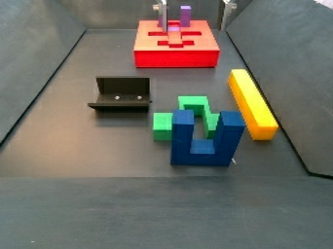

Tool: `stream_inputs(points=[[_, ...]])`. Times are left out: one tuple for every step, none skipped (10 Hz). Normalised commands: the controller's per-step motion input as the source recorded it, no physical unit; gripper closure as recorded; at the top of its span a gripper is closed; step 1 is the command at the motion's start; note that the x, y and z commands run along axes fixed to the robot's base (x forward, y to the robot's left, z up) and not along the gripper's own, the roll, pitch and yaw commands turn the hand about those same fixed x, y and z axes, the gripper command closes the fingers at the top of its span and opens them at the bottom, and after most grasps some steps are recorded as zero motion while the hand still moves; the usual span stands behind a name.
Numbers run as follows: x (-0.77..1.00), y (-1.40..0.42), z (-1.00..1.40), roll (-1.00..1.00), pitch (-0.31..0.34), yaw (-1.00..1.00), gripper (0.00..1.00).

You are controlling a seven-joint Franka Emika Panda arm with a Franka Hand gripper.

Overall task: Pick up the blue object. Move up. Move to above the board. Insert the blue object.
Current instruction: Pick up the blue object.

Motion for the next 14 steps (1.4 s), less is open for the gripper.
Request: stream_inputs(points=[[0.03, 0.00, -0.14, 0.00, 0.000, 0.00, 0.00], [0.18, 0.32, -0.15, 0.00, 0.000, -0.10, 0.00], [0.29, 0.58, 0.00, 0.00, 0.043, -0.16, 0.00], [0.29, 0.58, 0.00, 0.00, 0.063, -0.18, 0.00], [0.31, 0.50, 0.00, 0.02, 0.084, -0.17, 0.00], [0.30, 0.46, 0.00, 0.07, 0.093, -0.19, 0.00], [0.28, 0.45, 0.00, 0.08, 0.093, -0.20, 0.00], [0.29, 0.44, 0.00, 0.08, 0.097, -0.20, 0.00], [0.29, 0.44, 0.00, 0.08, 0.100, -0.20, 0.00], [0.28, 0.45, 0.01, 0.08, 0.101, -0.19, 0.00], [0.28, 0.47, 0.00, 0.08, 0.109, -0.17, 0.00], [0.26, 0.45, 0.00, 0.09, 0.107, -0.17, 0.00], [0.20, 0.27, -0.06, 0.12, 0.073, -0.13, 0.00], [0.07, 0.09, -0.23, 0.15, 0.016, -0.06, 0.00]])
